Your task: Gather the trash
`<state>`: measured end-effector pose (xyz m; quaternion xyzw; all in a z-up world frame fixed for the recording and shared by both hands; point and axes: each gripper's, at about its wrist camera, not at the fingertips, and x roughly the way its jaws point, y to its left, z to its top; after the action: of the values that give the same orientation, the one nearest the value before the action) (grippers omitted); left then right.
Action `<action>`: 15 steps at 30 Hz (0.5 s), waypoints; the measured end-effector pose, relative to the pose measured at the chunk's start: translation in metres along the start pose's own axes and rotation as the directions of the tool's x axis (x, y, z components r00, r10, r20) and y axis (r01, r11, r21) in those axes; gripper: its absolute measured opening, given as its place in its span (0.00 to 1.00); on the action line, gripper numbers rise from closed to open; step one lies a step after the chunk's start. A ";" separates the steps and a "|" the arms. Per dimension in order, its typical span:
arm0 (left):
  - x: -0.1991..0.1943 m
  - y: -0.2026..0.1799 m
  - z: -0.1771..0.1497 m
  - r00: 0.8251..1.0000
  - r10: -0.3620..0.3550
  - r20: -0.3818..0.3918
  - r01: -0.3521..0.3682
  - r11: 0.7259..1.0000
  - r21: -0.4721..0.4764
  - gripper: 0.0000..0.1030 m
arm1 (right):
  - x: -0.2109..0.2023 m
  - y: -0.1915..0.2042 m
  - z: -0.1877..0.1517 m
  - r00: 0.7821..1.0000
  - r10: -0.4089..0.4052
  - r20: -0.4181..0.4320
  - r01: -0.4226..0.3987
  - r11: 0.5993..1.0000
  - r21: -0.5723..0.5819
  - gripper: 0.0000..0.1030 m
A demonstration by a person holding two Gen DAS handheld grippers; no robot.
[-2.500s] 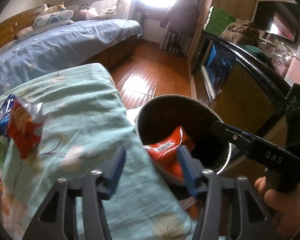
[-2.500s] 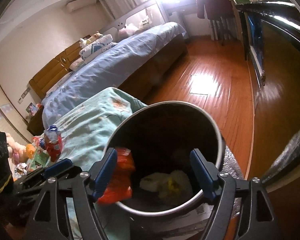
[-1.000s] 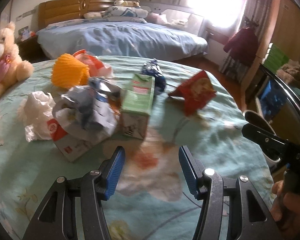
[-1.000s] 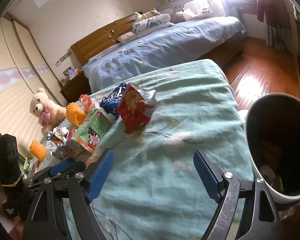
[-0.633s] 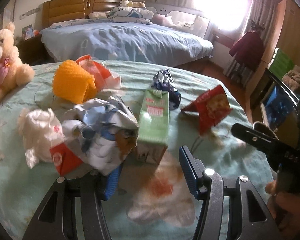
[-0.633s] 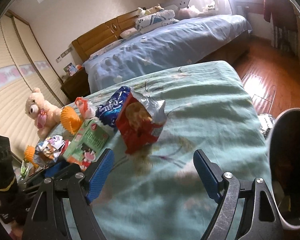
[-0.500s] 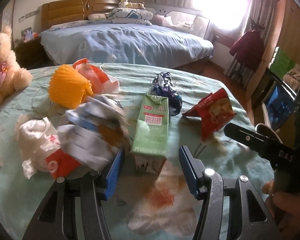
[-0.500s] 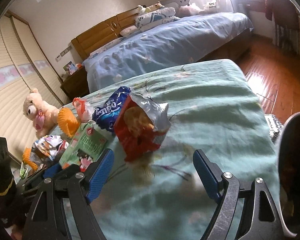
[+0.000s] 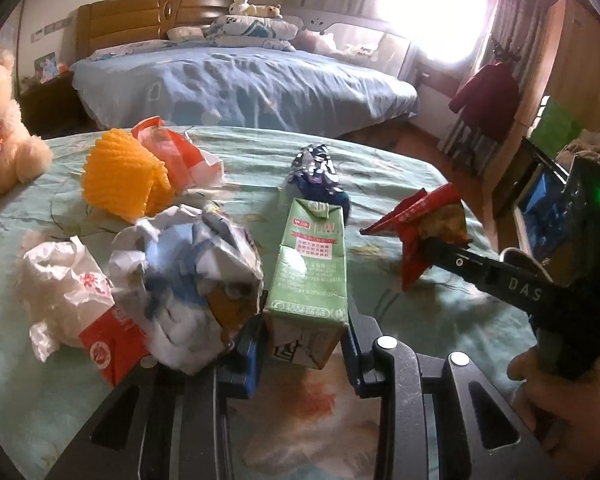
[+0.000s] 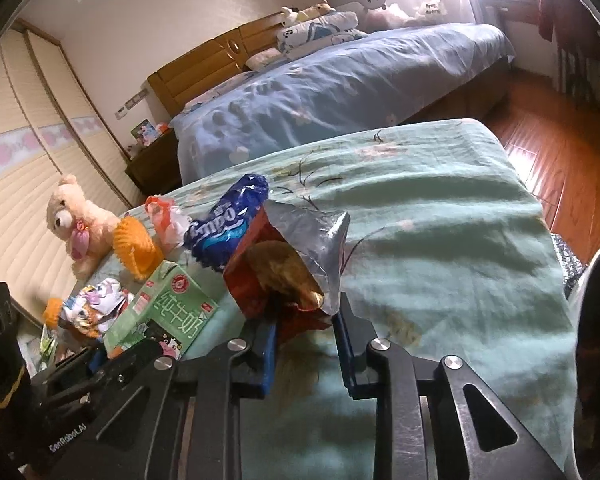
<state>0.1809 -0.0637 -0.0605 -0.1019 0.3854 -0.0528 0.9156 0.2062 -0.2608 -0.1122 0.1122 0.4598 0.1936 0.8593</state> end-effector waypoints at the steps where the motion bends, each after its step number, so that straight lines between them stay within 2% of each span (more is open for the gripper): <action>1: -0.001 -0.002 -0.002 1.000 -0.007 0.000 0.007 1.000 0.003 0.30 | -0.005 0.000 -0.003 1.000 0.001 0.002 -0.001 1.000 0.000 0.24; 15: -0.018 -0.043 -0.021 0.994 -0.110 -0.012 0.110 0.990 0.087 0.30 | -0.071 -0.033 -0.040 0.998 -0.031 0.050 0.027 0.997 0.075 0.24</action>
<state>0.1524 -0.1051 -0.0524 -0.0828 0.3799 -0.1203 0.9134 0.1443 -0.3207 -0.0933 0.1422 0.4461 0.1611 0.8688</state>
